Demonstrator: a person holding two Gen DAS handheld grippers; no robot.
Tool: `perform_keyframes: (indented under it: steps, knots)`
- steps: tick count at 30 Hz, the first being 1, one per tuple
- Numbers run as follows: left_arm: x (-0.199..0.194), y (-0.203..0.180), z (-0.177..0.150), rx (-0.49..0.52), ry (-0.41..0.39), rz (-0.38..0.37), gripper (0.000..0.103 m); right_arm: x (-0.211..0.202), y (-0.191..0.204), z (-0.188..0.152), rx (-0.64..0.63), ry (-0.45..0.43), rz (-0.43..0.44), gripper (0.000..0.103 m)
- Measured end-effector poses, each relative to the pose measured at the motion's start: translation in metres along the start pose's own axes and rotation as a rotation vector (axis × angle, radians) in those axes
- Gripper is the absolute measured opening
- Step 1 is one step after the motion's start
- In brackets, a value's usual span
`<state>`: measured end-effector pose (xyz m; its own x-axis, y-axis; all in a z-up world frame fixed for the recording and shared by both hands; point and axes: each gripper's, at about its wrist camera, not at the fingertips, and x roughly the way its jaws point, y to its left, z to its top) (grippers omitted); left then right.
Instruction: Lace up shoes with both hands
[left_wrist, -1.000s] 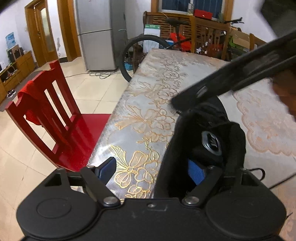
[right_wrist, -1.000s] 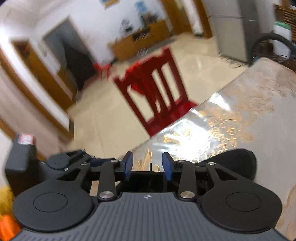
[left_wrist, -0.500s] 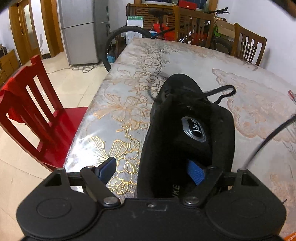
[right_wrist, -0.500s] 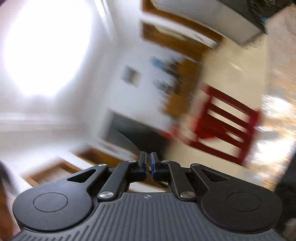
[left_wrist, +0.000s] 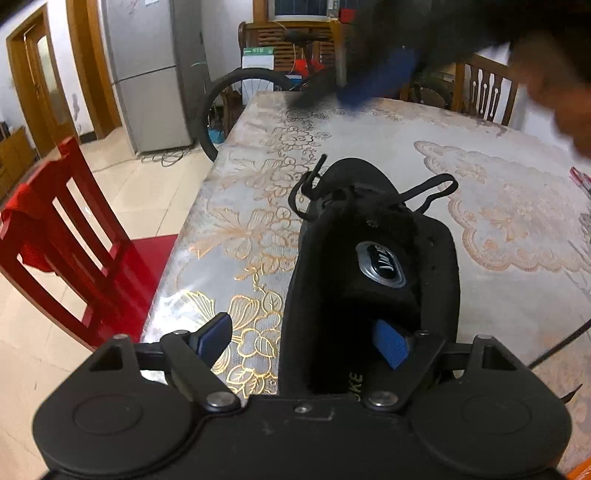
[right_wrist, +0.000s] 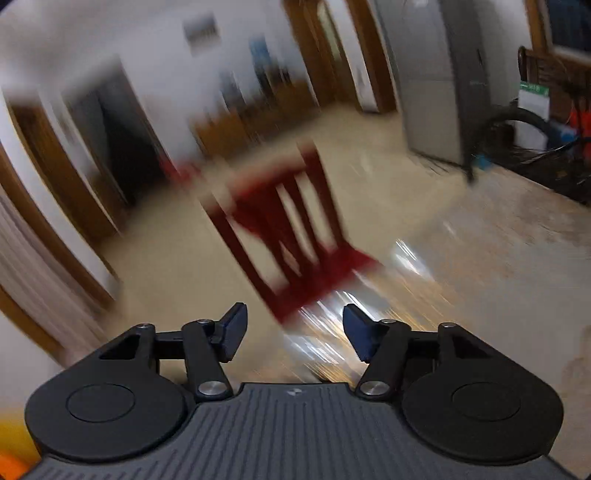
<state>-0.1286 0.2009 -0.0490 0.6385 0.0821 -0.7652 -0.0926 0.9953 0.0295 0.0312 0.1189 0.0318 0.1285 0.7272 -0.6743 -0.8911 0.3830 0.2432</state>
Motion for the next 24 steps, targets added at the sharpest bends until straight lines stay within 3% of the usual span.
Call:
perform_keyframes:
  steps: [1,5,10,13,16,21,24]
  knots:
    - [0.000,0.000,0.000,0.007,-0.004,0.006,0.081,0.010,0.001,-0.004,-0.034,0.037,-0.020,0.050]
    - [0.000,0.003,-0.003,-0.005,-0.007,-0.003,0.081,0.023,0.007,0.000,-0.175,0.169,0.007,0.050]
    - [0.003,0.002,-0.004,-0.008,0.008,-0.011,0.081,0.049,0.011,0.002,-0.292,0.317,-0.020,0.048]
    - [0.004,0.002,-0.004,-0.012,0.009,-0.017,0.081,0.063,0.008,-0.005,-0.277,0.348,-0.033,0.007]
    - [0.005,0.002,-0.004,-0.016,0.016,-0.026,0.081,0.055,0.001,-0.004,-0.131,0.233,0.000,0.005]
    - [0.010,0.007,-0.001,-0.053,0.057,-0.069,0.081,0.007,-0.026,0.003,0.281,-0.128,0.302,0.005]
    - [0.013,0.008,-0.001,-0.061,0.074,-0.084,0.082,-0.022,-0.032,0.010,0.383,-0.270,0.411,0.004]
